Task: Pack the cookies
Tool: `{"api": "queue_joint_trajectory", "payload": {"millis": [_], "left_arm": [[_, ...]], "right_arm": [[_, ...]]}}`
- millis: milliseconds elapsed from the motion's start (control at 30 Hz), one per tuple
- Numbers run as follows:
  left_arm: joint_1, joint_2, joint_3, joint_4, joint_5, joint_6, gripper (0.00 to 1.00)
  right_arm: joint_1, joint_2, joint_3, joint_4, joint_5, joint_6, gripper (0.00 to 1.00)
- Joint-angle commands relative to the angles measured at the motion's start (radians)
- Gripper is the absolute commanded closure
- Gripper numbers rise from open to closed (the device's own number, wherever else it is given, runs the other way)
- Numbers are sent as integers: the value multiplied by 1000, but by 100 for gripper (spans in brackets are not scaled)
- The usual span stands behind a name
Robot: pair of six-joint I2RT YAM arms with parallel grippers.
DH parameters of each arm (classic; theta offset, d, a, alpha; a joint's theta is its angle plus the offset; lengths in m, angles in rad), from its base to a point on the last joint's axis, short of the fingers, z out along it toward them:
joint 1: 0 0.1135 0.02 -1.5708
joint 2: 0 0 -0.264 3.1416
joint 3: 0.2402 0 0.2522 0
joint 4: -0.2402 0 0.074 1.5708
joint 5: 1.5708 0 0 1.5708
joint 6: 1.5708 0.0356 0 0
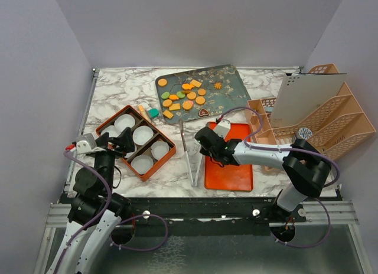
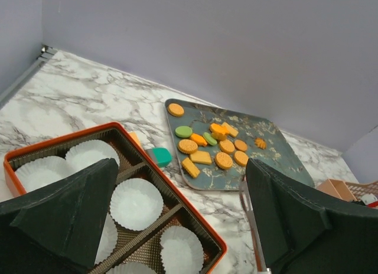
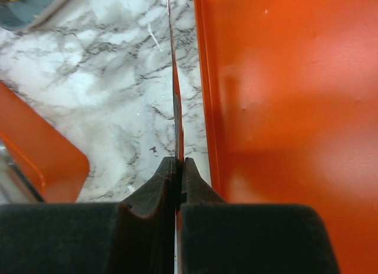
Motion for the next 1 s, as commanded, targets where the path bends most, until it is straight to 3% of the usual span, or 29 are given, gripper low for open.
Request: {"api": "queue_joint_trajectory", "payload": {"millis": [0, 500, 967], "left_arm": [[-6, 59, 25, -25, 95, -90, 1], [-6, 273, -83, 212, 496, -336, 3], [-10, 590, -108, 474, 680, -499, 10]], "right_arm": [[9, -84, -31, 73, 51, -14, 100], [9, -210, -32, 133, -31, -233, 100], [9, -195, 3, 192, -101, -313, 100]]}}
